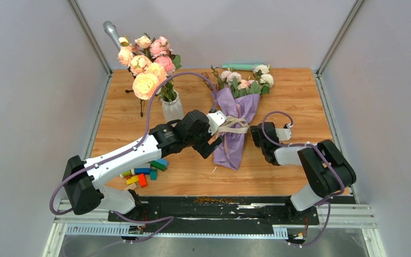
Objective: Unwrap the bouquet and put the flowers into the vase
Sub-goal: Untie the ribbon from the wrapping paper.
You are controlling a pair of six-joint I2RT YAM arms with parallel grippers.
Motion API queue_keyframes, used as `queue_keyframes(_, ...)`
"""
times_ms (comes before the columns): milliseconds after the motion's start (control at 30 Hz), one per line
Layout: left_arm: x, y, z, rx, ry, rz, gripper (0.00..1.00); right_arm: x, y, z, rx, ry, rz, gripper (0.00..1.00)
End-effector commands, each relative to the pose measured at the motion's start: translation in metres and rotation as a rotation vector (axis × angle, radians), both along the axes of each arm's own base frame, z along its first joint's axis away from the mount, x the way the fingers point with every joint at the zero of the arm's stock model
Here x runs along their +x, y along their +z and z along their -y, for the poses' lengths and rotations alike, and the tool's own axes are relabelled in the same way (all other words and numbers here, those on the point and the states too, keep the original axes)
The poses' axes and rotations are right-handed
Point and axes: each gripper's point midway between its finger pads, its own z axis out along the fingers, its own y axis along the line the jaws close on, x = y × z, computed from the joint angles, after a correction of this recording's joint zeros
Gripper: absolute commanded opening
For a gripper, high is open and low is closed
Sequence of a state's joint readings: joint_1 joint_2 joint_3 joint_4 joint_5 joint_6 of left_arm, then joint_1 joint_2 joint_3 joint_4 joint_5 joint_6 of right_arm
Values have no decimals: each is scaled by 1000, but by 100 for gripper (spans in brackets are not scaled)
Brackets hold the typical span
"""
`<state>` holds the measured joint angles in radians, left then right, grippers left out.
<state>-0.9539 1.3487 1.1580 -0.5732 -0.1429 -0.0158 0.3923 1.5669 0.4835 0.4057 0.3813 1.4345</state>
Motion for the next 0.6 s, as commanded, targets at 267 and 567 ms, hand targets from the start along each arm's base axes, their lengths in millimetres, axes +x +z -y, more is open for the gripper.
queue_keyframes(267,-2,14,7,-68,-36,29,100,23,32,12,-56,-70,98,1)
queue_keyframes(567,-7,24,28,-188,-36,-24,100,6,44,26,-189,-24,98,0)
